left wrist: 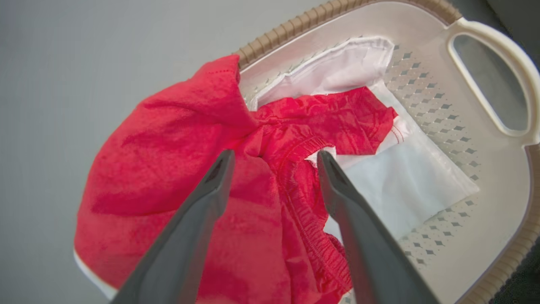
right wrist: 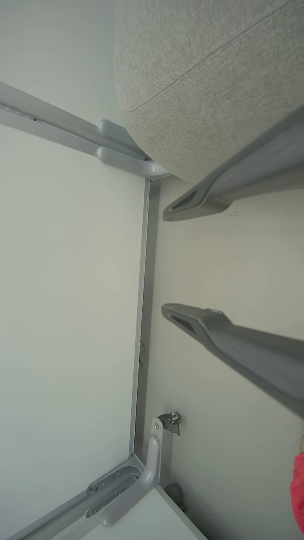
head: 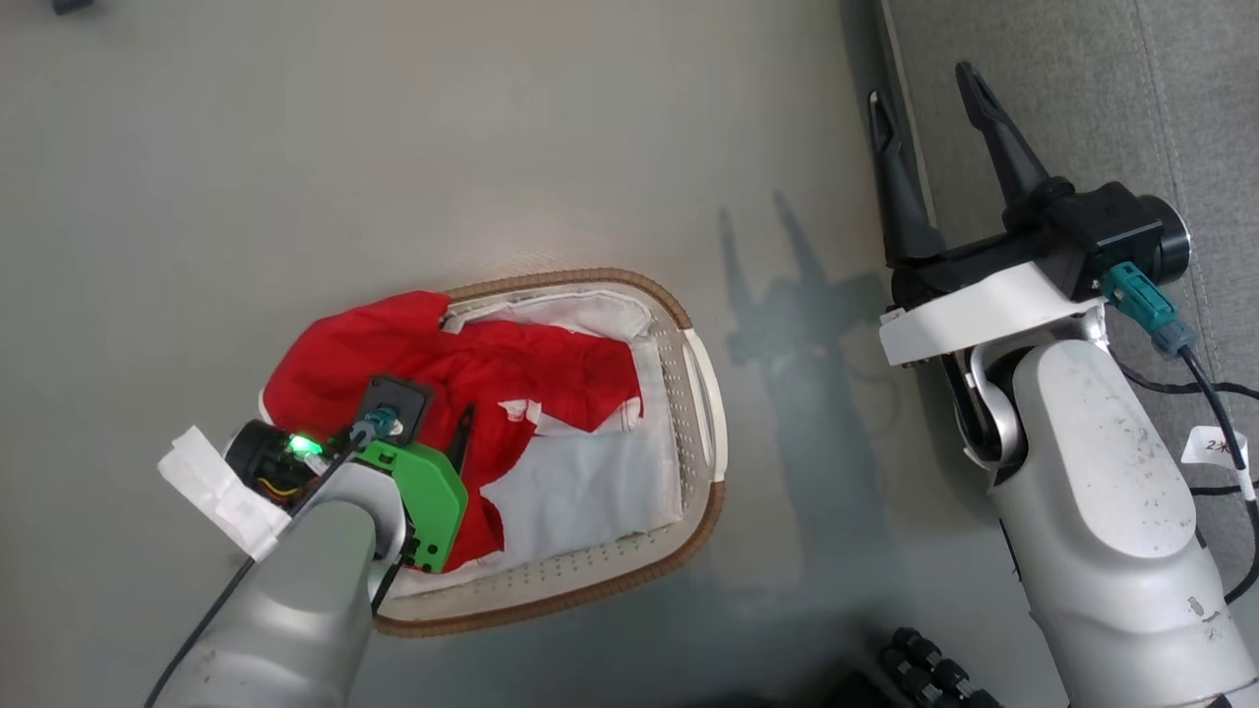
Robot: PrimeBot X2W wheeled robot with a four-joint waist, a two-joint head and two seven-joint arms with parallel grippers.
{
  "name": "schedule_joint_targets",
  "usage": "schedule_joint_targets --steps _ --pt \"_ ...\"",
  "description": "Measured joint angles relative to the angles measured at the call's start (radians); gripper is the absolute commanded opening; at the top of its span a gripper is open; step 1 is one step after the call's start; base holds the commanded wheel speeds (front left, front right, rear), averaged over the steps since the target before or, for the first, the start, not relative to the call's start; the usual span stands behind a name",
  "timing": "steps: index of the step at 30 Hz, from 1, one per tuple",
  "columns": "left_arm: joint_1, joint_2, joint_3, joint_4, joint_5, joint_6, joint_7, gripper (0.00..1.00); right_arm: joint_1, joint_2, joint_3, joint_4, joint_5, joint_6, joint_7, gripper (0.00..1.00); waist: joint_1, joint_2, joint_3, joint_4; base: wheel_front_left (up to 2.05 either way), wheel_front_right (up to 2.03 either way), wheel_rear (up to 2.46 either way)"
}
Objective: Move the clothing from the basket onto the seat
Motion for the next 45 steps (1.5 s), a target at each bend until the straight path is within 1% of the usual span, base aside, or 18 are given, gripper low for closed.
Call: schedule_joint_targets --steps 5,11,15,20,22,27,34,35,36,37,38,43,45 --pt "-0.068 0.027 -0.033 0.044 0.027 0.003 0.000 1.00 -0.022 0.000 0.001 -0.046 0.019 0.000 0.000 1.00 0.0000 0.0000 0.095 -0.032 0.00 0.00 0.00" --pt "-0.120 0.057 -0.078 0.061 0.073 0.036 0.010 1.00 -0.035 0.000 0.007 -0.076 0.038 0.000 0.000 1.00 0.0000 0.0000 0.182 -0.062 0.00 0.00 0.00" --pt "-0.158 0.073 -0.100 0.066 0.092 0.072 0.026 1.00 -0.034 0.000 0.005 -0.085 0.043 0.000 0.000 1.00 0.0001 0.0000 0.227 -0.078 0.00 0.00 0.00" --pt "-0.191 0.095 -0.123 0.071 0.116 0.131 0.084 1.00 -0.032 0.000 0.003 -0.101 0.066 0.000 0.000 1.00 -0.0001 0.0000 0.274 -0.100 0.00 0.00 0.00" --pt "-0.206 0.110 -0.131 0.073 0.125 0.132 0.099 1.00 -0.032 0.000 0.003 -0.105 0.075 0.000 0.000 1.00 0.0000 0.0000 0.288 -0.107 0.00 0.00 0.00" --pt "-0.206 0.099 -0.149 0.075 0.126 0.112 0.125 1.00 -0.030 0.000 0.008 -0.107 0.094 0.000 0.000 1.00 0.0000 0.0000 0.315 -0.123 0.00 0.00 0.00" --pt "-0.203 0.090 -0.165 0.076 0.126 0.114 0.154 1.00 -0.028 0.000 0.009 -0.105 0.101 0.000 0.000 1.00 0.0000 0.0000 0.325 -0.122 0.00 0.00 0.00" --pt "-0.203 0.088 -0.166 0.076 0.126 0.116 0.157 0.96 -0.028 0.000 0.008 -0.105 0.101 0.000 0.000 1.00 0.0000 0.0000 0.325 -0.122 0.00 0.00 0.00" --pt "-0.203 0.086 -0.166 0.076 0.123 0.116 0.160 0.48 -0.028 0.000 0.007 -0.103 0.101 0.000 0.000 1.00 0.0000 0.0000 0.325 -0.120 0.00 0.00 0.00" --pt "-0.202 0.085 -0.166 0.076 0.121 0.116 0.165 0.19 -0.028 0.000 0.006 -0.102 0.100 0.000 0.000 1.00 -0.0001 0.0000 0.324 -0.119 0.00 0.00 0.00" --pt "-0.200 0.083 -0.167 0.076 0.118 0.115 0.169 0.00 -0.029 0.000 0.006 -0.100 0.100 0.000 0.000 1.00 0.0000 0.0000 0.322 -0.119 0.00 0.00 0.00" --pt "-0.182 0.077 -0.153 0.077 0.084 0.109 0.165 0.00 -0.030 0.000 -0.001 -0.086 0.091 0.000 0.000 1.00 -0.0001 0.0000 0.303 -0.114 0.00 0.00 0.00" --pt "-0.169 0.073 -0.144 0.077 0.071 0.102 0.144 0.00 -0.030 0.000 -0.001 -0.079 0.088 0.000 0.000 1.00 -0.0001 0.0000 0.290 -0.111 0.00 0.00 0.00"
